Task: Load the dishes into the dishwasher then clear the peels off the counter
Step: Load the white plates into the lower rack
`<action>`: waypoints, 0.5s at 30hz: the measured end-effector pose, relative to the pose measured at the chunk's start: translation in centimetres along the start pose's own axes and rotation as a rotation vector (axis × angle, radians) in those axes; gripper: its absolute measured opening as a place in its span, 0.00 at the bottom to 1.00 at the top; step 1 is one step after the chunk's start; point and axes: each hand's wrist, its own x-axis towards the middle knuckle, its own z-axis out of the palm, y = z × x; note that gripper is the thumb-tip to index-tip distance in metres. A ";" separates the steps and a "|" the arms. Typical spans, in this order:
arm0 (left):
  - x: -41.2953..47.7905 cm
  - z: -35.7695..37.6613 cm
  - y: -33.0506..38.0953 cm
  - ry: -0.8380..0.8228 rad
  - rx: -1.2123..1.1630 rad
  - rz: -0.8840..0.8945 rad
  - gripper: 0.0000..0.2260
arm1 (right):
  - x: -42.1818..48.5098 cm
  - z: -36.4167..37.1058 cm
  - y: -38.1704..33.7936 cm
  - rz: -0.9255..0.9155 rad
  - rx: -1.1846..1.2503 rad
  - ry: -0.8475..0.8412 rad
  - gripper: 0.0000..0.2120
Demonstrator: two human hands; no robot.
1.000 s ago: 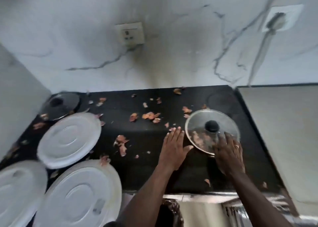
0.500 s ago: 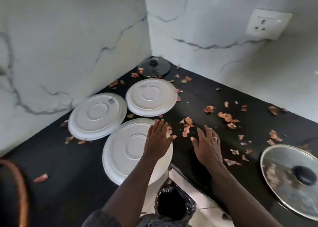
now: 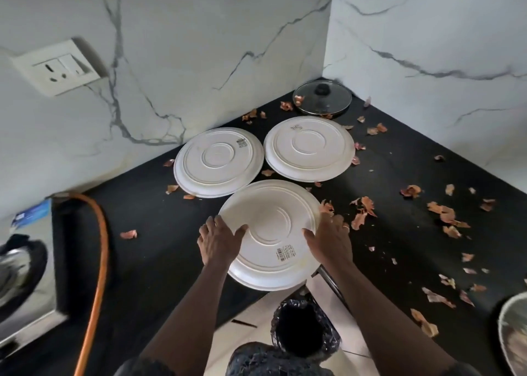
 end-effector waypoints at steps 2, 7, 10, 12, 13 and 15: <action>0.1 -0.2 0.5 0.020 0.015 0.002 0.36 | 0.2 0.4 -0.3 0.036 0.019 -0.004 0.34; 1.1 -0.7 2.0 -0.003 -0.032 -0.071 0.37 | 0.9 0.7 -0.7 0.146 0.110 -0.012 0.36; 1.9 -1.1 2.0 -0.025 -0.111 -0.132 0.37 | 1.2 0.7 -0.6 0.216 0.171 -0.016 0.37; 2.3 -1.2 1.8 -0.032 -0.153 -0.160 0.37 | 1.3 0.7 -0.4 0.255 0.187 -0.017 0.36; 2.4 -1.2 1.7 -0.028 -0.166 -0.170 0.37 | 1.2 0.6 -0.3 0.269 0.194 -0.020 0.36; 2.5 -1.0 1.4 -0.008 -0.190 -0.186 0.36 | 1.1 0.6 -0.1 0.286 0.224 -0.025 0.37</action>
